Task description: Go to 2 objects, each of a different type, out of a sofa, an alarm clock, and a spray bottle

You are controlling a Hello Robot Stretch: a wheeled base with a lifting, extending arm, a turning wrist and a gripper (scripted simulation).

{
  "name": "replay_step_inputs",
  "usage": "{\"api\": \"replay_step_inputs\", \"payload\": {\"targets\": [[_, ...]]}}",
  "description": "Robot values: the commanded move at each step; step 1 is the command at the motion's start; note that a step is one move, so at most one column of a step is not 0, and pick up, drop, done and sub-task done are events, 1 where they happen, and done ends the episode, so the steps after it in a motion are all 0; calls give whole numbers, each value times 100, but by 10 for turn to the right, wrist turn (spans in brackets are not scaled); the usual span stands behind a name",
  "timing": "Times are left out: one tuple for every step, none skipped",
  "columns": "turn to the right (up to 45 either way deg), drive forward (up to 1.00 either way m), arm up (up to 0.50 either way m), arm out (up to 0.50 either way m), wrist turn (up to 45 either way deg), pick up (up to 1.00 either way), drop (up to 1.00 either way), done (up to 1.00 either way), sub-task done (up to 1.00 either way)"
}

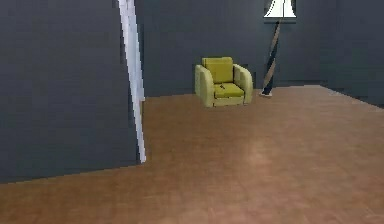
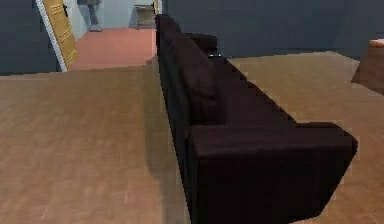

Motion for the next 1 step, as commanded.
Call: {"api": "replay_step_inputs", "payload": {"targets": [[0, 100, 0, 0, 0, 0, 0, 0, 0]]}}
